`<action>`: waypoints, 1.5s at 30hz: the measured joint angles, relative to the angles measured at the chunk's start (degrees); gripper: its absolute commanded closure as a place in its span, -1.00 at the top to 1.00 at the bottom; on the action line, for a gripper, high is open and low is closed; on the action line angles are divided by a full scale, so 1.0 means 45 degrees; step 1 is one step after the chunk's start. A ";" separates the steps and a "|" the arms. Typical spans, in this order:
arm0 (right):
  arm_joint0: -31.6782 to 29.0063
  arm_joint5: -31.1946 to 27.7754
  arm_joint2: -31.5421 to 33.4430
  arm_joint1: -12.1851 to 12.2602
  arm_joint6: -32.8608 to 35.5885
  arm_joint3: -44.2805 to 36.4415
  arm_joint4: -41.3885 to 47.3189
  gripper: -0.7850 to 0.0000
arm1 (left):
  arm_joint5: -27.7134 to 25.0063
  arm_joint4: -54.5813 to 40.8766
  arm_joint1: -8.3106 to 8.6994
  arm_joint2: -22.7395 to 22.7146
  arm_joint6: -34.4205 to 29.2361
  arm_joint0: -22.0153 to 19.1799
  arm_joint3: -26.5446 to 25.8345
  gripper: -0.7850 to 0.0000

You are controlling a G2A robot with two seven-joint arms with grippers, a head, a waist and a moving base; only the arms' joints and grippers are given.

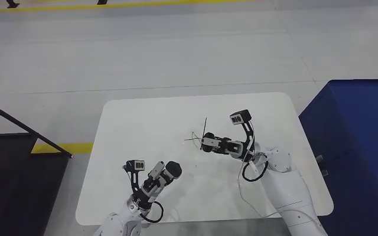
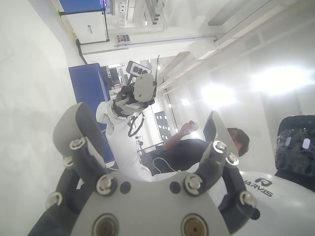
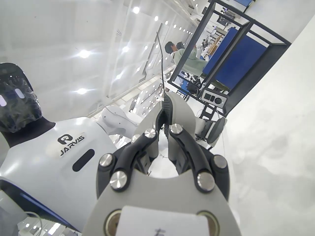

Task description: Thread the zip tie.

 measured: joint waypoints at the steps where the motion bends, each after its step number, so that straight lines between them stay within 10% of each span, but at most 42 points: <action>1: -0.0002 -0.0005 0.0000 0.0000 0.0005 -0.0006 -0.0011 -1.00 | 0.0027 0.0002 0.0003 -0.0026 -0.0051 0.0001 0.0003 1.00; 9: -0.0229 0.0984 -0.0300 0.0049 -0.0483 -0.0155 0.0129 -1.00 | 0.0338 0.0208 -0.0054 0.0012 0.0546 -0.0114 -0.0051 1.00; 20: 0.0051 0.1089 -0.1448 -0.0082 -0.2151 0.0513 -0.0776 -1.00 | -0.1471 0.6033 -0.0563 0.0698 0.4768 -0.0678 0.0561 1.00; 30: 0.0228 0.0809 -0.2025 -0.0073 -0.2315 0.0612 -0.1583 -1.00 | -0.0660 0.7970 -0.0900 0.1127 0.6827 -0.1018 0.1169 -0.07; 45: 0.0294 0.0466 -0.2142 0.0067 -0.2836 0.0659 -0.2493 -1.00 | -0.0461 0.9064 -0.1097 0.1281 0.7378 -0.1104 0.1551 -0.20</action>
